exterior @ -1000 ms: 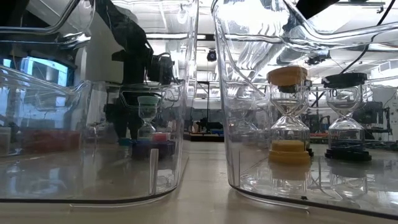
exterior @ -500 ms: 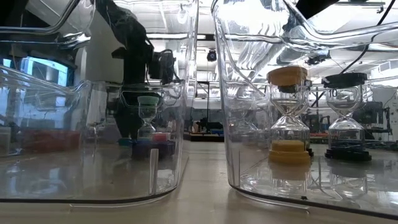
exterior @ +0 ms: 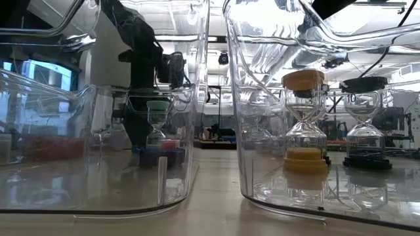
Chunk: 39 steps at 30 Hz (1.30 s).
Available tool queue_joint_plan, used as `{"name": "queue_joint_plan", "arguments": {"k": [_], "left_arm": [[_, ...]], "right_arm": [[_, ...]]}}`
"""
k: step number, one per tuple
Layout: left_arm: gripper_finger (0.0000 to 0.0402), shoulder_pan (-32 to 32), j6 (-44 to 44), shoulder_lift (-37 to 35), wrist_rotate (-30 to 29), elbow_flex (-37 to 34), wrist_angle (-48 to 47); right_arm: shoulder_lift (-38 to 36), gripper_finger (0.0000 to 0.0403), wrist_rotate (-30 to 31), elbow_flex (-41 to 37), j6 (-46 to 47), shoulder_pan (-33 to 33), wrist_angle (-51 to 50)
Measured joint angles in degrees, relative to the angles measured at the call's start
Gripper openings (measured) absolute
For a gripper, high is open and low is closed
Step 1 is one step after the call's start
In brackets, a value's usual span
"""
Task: Pick & Place Office items
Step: Put the light blue clock into the middle bin
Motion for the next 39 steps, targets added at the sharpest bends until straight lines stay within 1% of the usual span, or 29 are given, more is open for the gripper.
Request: {"name": "queue_joint_plan", "arguments": {"k": [3,7,9,16,20,22,25,28,30,33,34,36,39], "left_arm": [[0.0146,-0.4,0.1,-1.3,-0.8,-0.1,-0.1],[0.0146,-1.3,0.1,-5.3,-7.6,-0.2,-0.5],[0.0146,-1.6,0.4,-8.5,-9.7,-0.1,-0.9],[0.0146,-3.6,-0.1,-21.2,-10.4,-0.1,-5.0],[0.0146,-9.3,3.4,-29.0,-10.0,-0.1,-3.7],[0.0146,-13.4,3.7,-32.1,-9.7,-0.1,-1.7],[0.0146,-20.7,6.6,-35.4,-7.3,0.0,1.3],[0.0146,-28.4,7.1,-36.3,-5.2,0.0,4.5],[0.0146,-33.0,7.2,-36.1,-4.0,0.0,5.0],[0.0146,-38.5,5.9,-34.5,-3.6,0.0,5.2],[0.0146,-39.9,5.3,-33.8,-3.3,0.0,4.9],[0.0146,-42.0,4.9,-32.3,-1.1,0.0,4.5],[0.0146,-43.3,5.3,-29.3,2.3,0.0,4.5]], "right_arm": [[0.0,0.0362,0.0,0.0,0.0,0.0,0.0],[0.0,0.0362,-0.1,0.0,0.0,0.0,0.0],[0.0,0.0362,-0.1,0.0,0.0,0.0,0.2],[0.0,0.0362,-0.1,0.0,0.0,0.0,0.5],[0.0,0.0362,0.0,0.0,0.0,0.0,0.6],[0.0,0.0362,0.2,0.0,-0.2,0.0,0.6],[0.0,0.0362,0.3,0.0,-1.3,0.0,0.9],[0.0,0.0362,0.3,0.0,-1.5,-0.1,1.3],[0.0,0.0362,0.2,0.0,-1.5,-0.4,1.7],[0.0,0.0362,0.3,0.0,-1.6,-0.5,2.4],[0.0,0.0362,0.3,0.0,-1.9,-0.5,2.7],[0.0,0.0362,0.1,0.0,-2.6,-0.4,3.5],[0.0,0.0362,0.1,0.0,-3.0,-0.4,4.8]]}}
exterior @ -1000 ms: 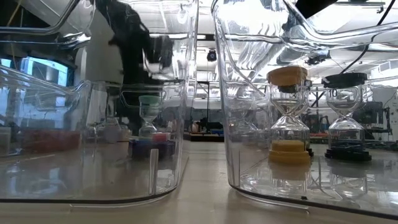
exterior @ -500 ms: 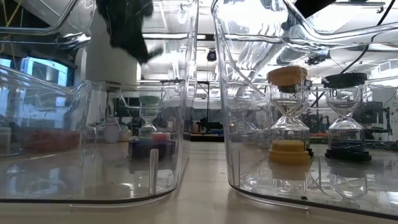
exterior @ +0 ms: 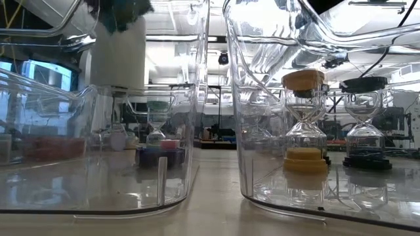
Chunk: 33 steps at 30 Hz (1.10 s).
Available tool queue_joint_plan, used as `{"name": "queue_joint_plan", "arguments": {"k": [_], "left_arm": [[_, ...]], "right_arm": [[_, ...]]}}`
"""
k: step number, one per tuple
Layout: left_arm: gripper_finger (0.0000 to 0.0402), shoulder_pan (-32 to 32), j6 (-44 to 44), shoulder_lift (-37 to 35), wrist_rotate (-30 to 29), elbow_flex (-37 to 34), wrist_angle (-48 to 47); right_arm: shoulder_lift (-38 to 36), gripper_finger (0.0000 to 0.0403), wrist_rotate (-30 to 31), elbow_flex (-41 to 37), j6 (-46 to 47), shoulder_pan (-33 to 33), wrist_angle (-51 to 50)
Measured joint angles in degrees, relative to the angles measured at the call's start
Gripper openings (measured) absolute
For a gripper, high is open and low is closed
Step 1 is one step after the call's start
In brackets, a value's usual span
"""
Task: Pick & Place Office items
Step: Put the light blue clock into the middle bin, then put the red hourglass into the right bin
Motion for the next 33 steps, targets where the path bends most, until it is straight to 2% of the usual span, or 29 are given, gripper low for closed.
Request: {"name": "queue_joint_plan", "arguments": {"k": [13,18,23,33], "left_arm": [[0.0149,6.6,1.7,13.6,11.7,0.0,-2.2],[0.0220,9.1,2.2,14.6,18.0,0.0,-2.3],[0.0265,10.2,2.2,14.5,18.1,0.0,-2.2],[0.0275,12.5,4.0,12.1,18.1,0.0,-2.3]], "right_arm": [[0.0,0.0362,-3.5,0.0,0.0,0.0,2.6],[0.0,0.0362,-3.4,0.0,0.0,0.0,3.0],[0.0,0.0362,-3.4,0.0,-1.0,0.0,3.1],[0.0,0.0362,-3.3,0.0,-3.0,0.0,3.6]]}}
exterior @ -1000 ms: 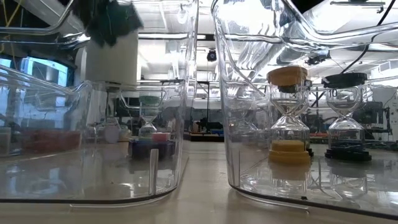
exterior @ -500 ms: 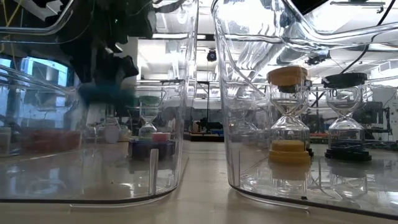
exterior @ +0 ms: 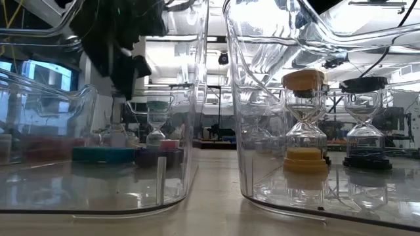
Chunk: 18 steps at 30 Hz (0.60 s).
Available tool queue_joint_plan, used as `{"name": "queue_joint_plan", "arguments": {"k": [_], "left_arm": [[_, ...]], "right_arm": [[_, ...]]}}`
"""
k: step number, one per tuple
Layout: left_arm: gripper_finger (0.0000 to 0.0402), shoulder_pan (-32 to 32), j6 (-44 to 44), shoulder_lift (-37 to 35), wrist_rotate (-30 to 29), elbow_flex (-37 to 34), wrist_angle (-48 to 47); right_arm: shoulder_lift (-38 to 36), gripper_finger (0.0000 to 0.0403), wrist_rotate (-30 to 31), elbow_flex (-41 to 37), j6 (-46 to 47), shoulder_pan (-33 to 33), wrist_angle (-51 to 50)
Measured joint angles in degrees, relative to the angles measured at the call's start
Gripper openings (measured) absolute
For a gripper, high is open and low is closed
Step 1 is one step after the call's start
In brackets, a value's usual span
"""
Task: Pick & Place Office items
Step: Put the red hourglass into the right bin
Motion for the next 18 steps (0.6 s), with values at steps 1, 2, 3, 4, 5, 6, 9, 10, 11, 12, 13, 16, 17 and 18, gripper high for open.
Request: {"name": "queue_joint_plan", "arguments": {"k": [1,2,3,4,5,6,9,10,11,12,13,16,17,18], "left_arm": [[0.0275,0.4,0.4,-0.8,-0.1,0.0,0.1],[0.0275,0.7,0.8,-1.7,-0.2,0.0,0.1],[0.0275,1.1,1.0,-2.7,-0.7,0.0,0.3],[0.0275,1.5,1.2,-3.7,-1.7,0.0,0.4],[0.0275,1.8,1.3,-4.8,-2.9,0.0,0.4],[0.0275,2.1,1.4,-5.8,-4.4,0.0,0.3],[0.0276,3.3,1.4,-8.8,-9.6,0.0,0.3],[0.0276,3.8,1.5,-9.6,-11.0,0.0,0.3],[0.0276,4.3,2.0,-10.4,-11.9,0.0,0.3],[0.0276,4.8,2.8,-11.1,-12.6,0.0,0.1],[0.0276,5.3,3.4,-11.6,-13.2,0.0,0.0],[0.0276,7.3,4.7,-12.9,-13.4,0.0,-1.2],[0.0276,8.0,4.7,-13.0,-13.4,0.0,-1.6],[0.0276,8.8,4.7,-13.2,-12.9,0.0,-2.5]], "right_arm": [[0.0,0.0362,0.0,0.0,0.0,0.0,0.1],[0.0,0.0362,0.3,0.0,0.0,0.0,0.3],[0.0,0.0362,0.6,0.0,0.1,0.0,0.9],[0.0,0.0362,0.6,0.0,0.2,0.0,1.9],[0.0,0.0362,0.5,0.0,0.2,-0.1,3.1],[0.1,0.0362,0.2,0.0,0.2,-0.2,4.5],[0.2,0.0362,0.0,0.0,-2.1,-0.2,7.7],[0.2,0.0362,-0.5,0.0,-3.5,-0.2,8.7],[0.2,0.0362,-0.6,0.0,-4.5,-0.4,9.4],[0.3,0.0362,-0.1,0.0,-4.7,-0.6,9.7],[0.3,0.0362,1.2,0.0,-4.3,-0.8,9.7],[0.1,0.0362,4.0,0.0,-2.0,-2.4,8.8],[-0.1,0.0362,4.0,0.0,-1.5,-3.0,8.3],[-0.5,0.0362,3.6,0.0,-1.1,-3.9,8.0]]}}
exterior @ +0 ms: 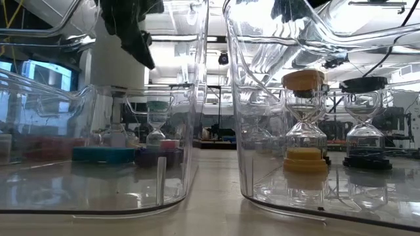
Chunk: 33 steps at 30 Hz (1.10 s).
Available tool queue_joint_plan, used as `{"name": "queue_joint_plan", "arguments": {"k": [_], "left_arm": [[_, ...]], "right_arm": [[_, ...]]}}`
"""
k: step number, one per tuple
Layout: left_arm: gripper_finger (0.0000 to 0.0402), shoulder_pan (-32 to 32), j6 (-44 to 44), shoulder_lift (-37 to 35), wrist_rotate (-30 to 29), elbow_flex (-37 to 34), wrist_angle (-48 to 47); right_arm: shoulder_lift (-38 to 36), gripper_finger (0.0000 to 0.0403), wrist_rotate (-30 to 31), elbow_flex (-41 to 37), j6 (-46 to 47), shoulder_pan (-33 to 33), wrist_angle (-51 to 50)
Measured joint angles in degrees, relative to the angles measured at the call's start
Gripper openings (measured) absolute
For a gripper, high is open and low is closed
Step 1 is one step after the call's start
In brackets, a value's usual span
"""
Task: Pick & Place Office items
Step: Put the red hourglass into the right bin
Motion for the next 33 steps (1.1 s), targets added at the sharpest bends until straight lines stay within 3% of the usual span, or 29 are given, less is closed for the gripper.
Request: {"name": "queue_joint_plan", "arguments": {"k": [11,17,24,33], "left_arm": [[0.0276,5.0,1.9,0.0,1.2,0.0,-3.9],[0.0276,6.2,4.6,0.0,1.3,0.0,-4.9],[0.0276,8.1,5.1,0.0,1.3,0.0,-5.1],[0.0276,10.8,4.0,-2.9,4.2,-2.9,-5.1]], "right_arm": [[-6.2,0.0362,-13.4,3.6,-0.2,-17.5,-12.3],[-10.9,0.0362,-27.4,3.6,-1.7,-35.0,-19.2],[-10.0,0.0362,-41.6,3.5,-12.4,-52.6,-19.3],[-6.6,0.0362,-46.0,1.0,-19.4,-61.1,-17.2]]}}
